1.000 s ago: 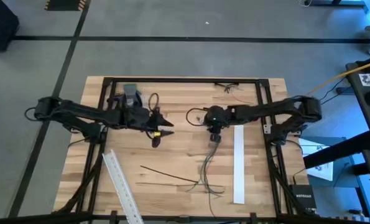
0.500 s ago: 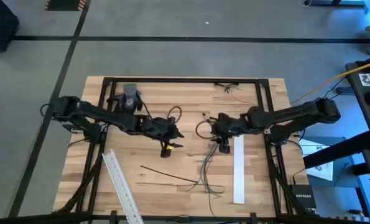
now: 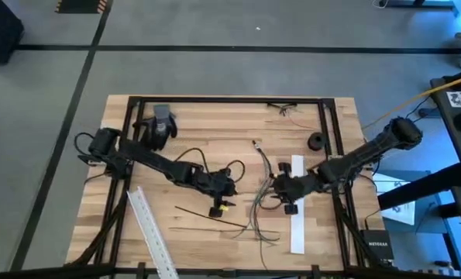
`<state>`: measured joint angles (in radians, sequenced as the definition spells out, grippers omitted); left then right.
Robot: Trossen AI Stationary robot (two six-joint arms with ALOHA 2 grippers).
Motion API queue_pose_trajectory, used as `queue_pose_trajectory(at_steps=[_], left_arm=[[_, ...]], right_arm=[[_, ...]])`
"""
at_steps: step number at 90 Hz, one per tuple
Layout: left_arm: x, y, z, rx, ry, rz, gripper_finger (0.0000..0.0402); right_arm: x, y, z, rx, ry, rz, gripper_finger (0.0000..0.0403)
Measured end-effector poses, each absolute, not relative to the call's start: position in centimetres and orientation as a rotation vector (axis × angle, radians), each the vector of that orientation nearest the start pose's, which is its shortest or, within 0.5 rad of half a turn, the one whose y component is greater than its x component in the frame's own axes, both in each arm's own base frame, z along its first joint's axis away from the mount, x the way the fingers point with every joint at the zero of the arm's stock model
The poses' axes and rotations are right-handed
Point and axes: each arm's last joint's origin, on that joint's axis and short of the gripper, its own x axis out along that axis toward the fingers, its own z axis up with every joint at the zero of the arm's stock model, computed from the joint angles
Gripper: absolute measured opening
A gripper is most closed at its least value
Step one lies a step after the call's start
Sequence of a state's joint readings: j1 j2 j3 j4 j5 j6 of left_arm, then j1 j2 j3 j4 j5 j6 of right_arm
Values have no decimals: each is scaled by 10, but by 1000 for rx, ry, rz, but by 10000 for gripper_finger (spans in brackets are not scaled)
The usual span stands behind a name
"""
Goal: Ziptie cables
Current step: Wrap the top black zip tie on the colored cables
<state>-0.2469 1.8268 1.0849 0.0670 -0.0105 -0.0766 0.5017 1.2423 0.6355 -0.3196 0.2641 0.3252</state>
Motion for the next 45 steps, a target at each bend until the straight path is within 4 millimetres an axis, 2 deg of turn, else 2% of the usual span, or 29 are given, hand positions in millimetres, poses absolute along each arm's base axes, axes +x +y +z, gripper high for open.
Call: queue_pose_trajectory(at_steps=[17, 45], left_arm=[[371, -109, 173, 24, 694, -236, 194], [371, -112, 173, -24, 694, -227, 194]], right_arm=[[185, 120, 165, 12, 801, 65, 159], [178, 132, 167, -5, 721, 31, 159]])
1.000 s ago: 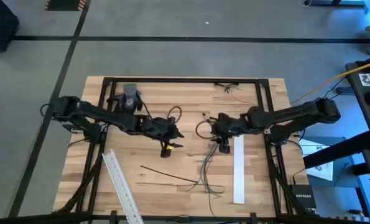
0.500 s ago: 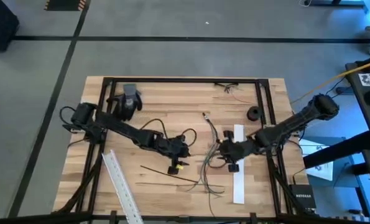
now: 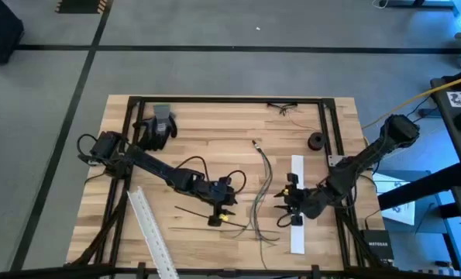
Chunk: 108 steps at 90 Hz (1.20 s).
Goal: Ziptie cables
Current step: Wrap the top black zip tie on the colored cables
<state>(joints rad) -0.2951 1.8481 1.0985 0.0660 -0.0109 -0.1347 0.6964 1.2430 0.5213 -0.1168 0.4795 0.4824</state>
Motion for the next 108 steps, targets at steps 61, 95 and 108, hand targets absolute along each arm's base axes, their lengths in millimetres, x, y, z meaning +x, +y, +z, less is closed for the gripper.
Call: queue_pose_trajectory(at_steps=[61, 95, 108], left_arm=[[388, -136, 160, -36, 582, -304, 194], [403, -141, 131, -51, 660, -306, 194], [401, -141, 118, -67, 732, -289, 194]], right_arm=[[179, 132, 167, 28, 728, 34, 159], [179, 131, 167, 17, 723, 29, 159], [179, 131, 167, 17, 723, 28, 159]])
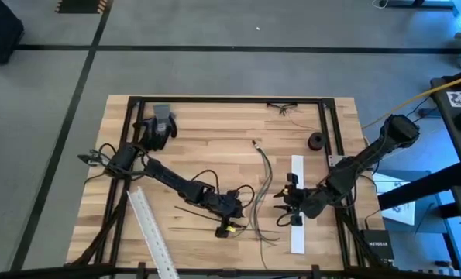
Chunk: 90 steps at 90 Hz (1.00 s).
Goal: Ziptie cables
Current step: Wrap the top black zip tie on the colored cables
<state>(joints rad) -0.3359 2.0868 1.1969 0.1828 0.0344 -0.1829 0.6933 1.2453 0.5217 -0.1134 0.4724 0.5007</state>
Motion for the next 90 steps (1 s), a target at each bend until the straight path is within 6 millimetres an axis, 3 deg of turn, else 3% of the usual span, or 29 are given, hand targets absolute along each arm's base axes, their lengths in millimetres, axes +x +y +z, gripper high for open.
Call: queue_pose_trajectory(at_steps=[20, 50, 69, 90], left_arm=[[399, -148, 107, -23, 752, -307, 161], [395, -150, 104, 70, 783, -351, 12], [397, -151, 107, 71, 788, -344, 1], [402, -152, 135, 126, 779, -299, 0]], right_arm=[[179, 131, 167, 8, 711, 6, 159], [179, 130, 167, 3, 703, -9, 159], [179, 130, 167, -2, 702, -15, 159], [179, 129, 168, -14, 689, -39, 159]])
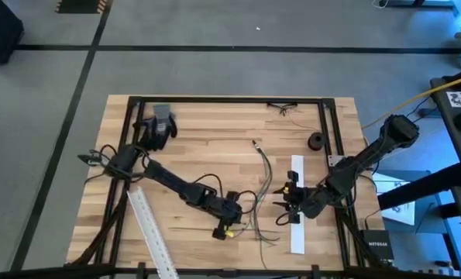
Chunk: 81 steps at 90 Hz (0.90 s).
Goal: Ziptie cables
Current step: Wrap the top black zip tie on the colored cables
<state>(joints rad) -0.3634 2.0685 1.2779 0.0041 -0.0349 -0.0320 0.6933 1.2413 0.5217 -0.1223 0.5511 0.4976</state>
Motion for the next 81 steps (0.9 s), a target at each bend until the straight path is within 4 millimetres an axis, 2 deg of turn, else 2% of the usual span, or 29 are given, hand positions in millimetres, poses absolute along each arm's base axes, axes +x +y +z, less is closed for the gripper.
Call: queue_pose_trajectory(at_steps=[17, 32, 54, 81], left_arm=[[397, -146, 167, 183, 777, -211, 0], [391, -141, 206, 208, 663, -146, 0], [384, -130, 245, 222, 545, -44, 0], [396, -109, 267, 220, 339, 47, 0]], right_arm=[[178, 127, 176, -14, 644, -53, 159], [175, 123, 187, -35, 583, -80, 159], [176, 118, 199, -49, 506, -100, 159], [201, 104, 203, -66, 443, -74, 159]])
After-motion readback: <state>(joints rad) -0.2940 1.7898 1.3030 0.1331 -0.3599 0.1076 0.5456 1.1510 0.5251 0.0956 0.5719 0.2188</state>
